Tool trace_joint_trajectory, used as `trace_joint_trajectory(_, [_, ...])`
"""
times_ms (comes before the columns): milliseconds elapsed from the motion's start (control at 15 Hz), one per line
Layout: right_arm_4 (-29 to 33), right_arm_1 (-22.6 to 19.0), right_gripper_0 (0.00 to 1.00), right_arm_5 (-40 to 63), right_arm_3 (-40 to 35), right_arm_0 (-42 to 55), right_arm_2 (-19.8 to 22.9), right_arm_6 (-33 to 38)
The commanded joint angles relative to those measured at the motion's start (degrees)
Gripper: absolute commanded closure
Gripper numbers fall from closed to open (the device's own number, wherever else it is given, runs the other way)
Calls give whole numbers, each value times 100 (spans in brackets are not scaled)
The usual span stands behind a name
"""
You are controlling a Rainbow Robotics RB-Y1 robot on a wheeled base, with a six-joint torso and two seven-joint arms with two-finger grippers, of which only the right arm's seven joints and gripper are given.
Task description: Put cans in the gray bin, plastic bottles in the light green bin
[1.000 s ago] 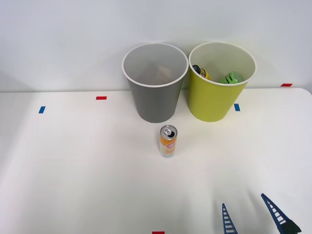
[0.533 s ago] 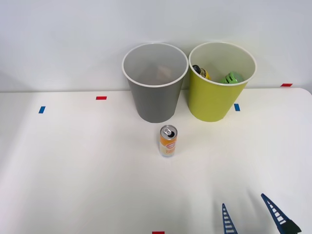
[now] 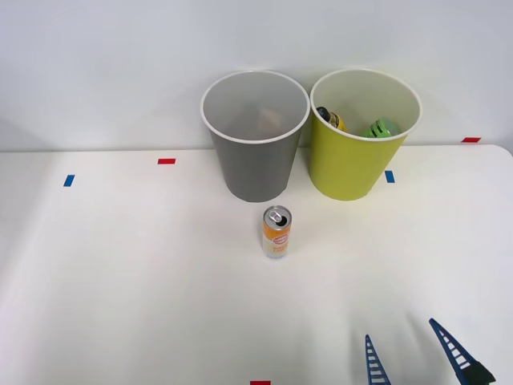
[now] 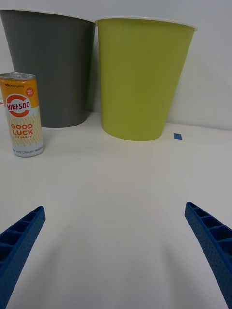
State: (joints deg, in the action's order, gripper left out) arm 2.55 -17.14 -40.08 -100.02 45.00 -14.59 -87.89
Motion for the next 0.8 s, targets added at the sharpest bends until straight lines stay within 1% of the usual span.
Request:
trace_joint_trajectory(67, [0, 0, 0, 0, 0, 0, 0, 0])
trace_joint_trajectory(800, [0, 0, 0, 0, 0, 0, 0, 0])
